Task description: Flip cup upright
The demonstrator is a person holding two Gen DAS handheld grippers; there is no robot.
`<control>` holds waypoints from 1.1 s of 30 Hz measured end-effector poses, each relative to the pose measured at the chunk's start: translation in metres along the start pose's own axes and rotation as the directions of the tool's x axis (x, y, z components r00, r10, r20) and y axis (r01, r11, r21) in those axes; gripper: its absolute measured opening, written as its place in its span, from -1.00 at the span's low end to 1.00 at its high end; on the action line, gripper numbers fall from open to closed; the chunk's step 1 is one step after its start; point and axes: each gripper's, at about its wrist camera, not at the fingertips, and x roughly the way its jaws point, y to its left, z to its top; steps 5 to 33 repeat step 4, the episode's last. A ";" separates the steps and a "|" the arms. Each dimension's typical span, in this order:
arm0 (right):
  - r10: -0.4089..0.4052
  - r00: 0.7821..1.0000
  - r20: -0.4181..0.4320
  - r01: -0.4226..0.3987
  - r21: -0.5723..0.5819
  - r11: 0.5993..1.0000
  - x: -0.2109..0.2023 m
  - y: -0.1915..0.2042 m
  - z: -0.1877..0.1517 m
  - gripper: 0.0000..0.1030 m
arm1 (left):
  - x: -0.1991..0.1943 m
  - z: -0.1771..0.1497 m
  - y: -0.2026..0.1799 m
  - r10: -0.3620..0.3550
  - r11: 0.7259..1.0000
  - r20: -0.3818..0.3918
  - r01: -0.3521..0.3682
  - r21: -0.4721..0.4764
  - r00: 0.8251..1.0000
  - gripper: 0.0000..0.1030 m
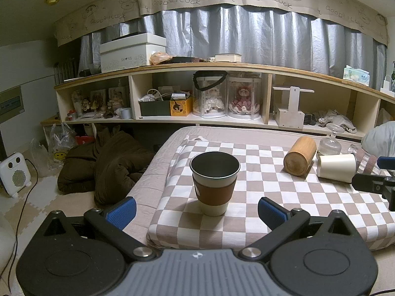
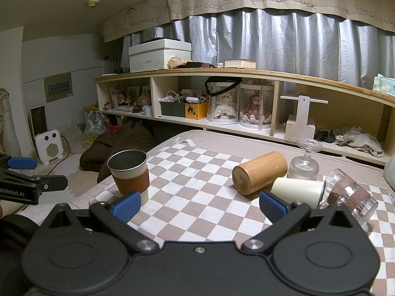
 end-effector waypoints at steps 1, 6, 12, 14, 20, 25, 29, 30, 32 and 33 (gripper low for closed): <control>0.000 1.000 0.000 0.000 0.000 1.000 0.000 0.000 0.000 1.00 | 0.000 0.000 0.000 0.000 1.000 0.000 0.000 0.000 1.000 1.00; 0.000 1.000 0.001 0.000 0.001 1.000 0.000 0.000 0.000 1.00 | 0.000 -0.001 -0.001 0.001 1.000 -0.002 -0.001 -0.001 1.000 1.00; 0.000 1.000 0.001 0.000 0.001 1.000 0.000 0.000 0.000 1.00 | 0.000 -0.001 -0.001 0.001 1.000 -0.002 -0.001 -0.001 1.000 1.00; 0.000 1.000 0.001 0.000 0.001 1.000 0.000 0.000 0.000 1.00 | 0.000 -0.001 -0.001 0.001 1.000 -0.002 -0.001 -0.001 1.000 1.00; 0.000 1.000 0.001 0.000 0.001 1.000 0.000 0.000 0.000 1.00 | 0.000 -0.001 -0.001 0.001 1.000 -0.002 -0.001 -0.001 1.000 1.00; 0.000 1.000 0.001 0.000 0.001 1.000 0.000 0.000 0.000 1.00 | 0.000 -0.001 -0.001 0.001 1.000 -0.002 -0.001 -0.001 1.000 1.00; 0.000 1.000 0.001 0.000 0.001 1.000 0.000 0.000 0.000 1.00 | 0.000 -0.001 -0.001 0.001 1.000 -0.002 -0.001 -0.001 1.000 1.00; 0.000 1.000 0.001 0.000 0.001 1.000 0.000 0.000 0.000 1.00 | 0.000 -0.001 -0.001 0.001 1.000 -0.002 -0.001 -0.001 1.000 1.00; 0.000 1.000 0.001 0.000 0.001 1.000 0.000 0.000 0.000 1.00 | 0.000 -0.001 -0.001 0.001 1.000 -0.002 -0.001 -0.001 1.000 1.00; 0.000 1.000 0.001 0.000 0.001 1.000 0.000 0.000 0.000 1.00 | 0.000 -0.001 -0.001 0.001 1.000 -0.002 -0.001 -0.001 1.000 1.00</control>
